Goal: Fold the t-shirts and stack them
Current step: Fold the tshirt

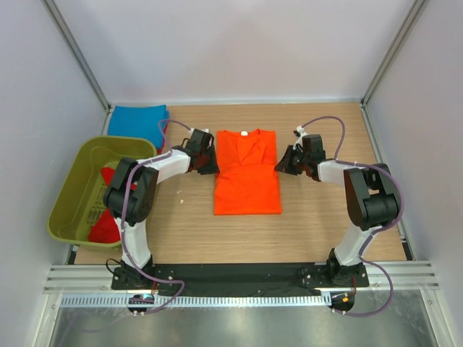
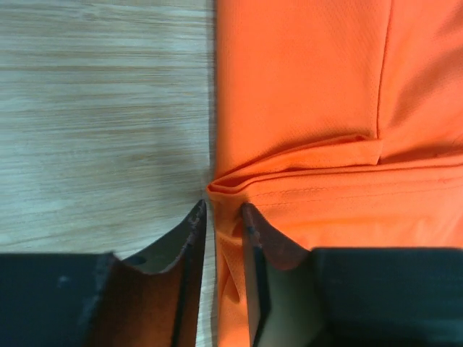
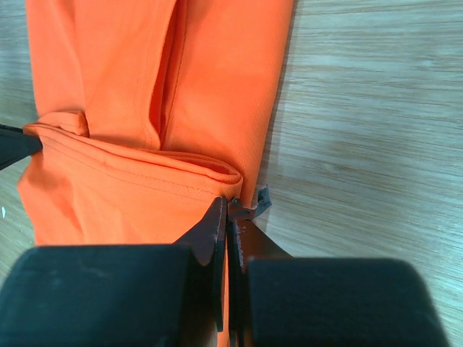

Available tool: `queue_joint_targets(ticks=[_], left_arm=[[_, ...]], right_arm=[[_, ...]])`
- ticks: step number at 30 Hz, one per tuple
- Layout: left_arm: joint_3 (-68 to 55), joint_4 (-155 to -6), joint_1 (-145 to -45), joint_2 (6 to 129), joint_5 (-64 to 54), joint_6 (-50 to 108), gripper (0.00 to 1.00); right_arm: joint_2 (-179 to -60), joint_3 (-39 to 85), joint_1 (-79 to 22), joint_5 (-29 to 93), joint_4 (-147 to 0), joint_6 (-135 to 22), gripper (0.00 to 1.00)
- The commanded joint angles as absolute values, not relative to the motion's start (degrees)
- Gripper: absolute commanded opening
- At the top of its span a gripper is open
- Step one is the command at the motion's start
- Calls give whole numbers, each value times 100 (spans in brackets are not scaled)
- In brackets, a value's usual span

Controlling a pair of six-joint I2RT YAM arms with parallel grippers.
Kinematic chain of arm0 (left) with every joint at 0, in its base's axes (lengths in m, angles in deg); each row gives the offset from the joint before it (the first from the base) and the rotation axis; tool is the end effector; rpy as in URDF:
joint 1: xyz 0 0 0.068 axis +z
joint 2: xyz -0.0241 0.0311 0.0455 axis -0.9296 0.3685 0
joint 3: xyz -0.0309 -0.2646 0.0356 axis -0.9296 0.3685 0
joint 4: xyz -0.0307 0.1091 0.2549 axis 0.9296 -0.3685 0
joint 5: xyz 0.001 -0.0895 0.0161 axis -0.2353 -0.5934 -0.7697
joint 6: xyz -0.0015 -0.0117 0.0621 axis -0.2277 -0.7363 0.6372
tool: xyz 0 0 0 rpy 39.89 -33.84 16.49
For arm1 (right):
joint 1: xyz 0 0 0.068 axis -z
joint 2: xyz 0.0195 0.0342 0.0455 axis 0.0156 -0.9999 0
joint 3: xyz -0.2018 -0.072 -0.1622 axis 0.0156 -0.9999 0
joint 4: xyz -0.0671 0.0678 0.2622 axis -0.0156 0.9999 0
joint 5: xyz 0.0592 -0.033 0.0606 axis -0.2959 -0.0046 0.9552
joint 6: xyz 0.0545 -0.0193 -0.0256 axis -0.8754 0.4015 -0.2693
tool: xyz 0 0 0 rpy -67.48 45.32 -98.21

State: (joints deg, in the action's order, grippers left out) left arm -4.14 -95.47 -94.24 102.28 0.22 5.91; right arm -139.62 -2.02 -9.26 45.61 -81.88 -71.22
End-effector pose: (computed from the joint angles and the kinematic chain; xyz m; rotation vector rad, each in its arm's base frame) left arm 0.3788 -0.1868 0.1339 -0.1808 2.5662 -0.4942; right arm 0.3630 0.0827 0.1232 0.0406 2.3557 0.7018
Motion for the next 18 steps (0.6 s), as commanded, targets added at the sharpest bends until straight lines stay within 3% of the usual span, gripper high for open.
queue_joint_targets(ticks=[1,5,8,9,12,18], left_arm=[[-527,-9396,-9404,9884,472,662,30],[-518,-9571,-9430,9418,789,705,40],[-702,-10341,-9772,9110,1421,942,42],[-729,-10502,-9843,9049,1432,943,43],[-484,-10978,-9957,8759,1180,671,45],[825,-10690,-9949,8117,55,372,48]], right_arm=[[-13716,-171,-948,4281,-8316,-7189,6],[-13637,-93,-956,4158,-8036,-7399,9],[-13454,-31,-948,4061,-7624,-7479,22],[-13365,-22,-939,4061,-7517,-7540,32],[-12927,22,-956,4079,-6780,-7619,48],[-12635,-47,-974,4394,-5240,-7470,52]])
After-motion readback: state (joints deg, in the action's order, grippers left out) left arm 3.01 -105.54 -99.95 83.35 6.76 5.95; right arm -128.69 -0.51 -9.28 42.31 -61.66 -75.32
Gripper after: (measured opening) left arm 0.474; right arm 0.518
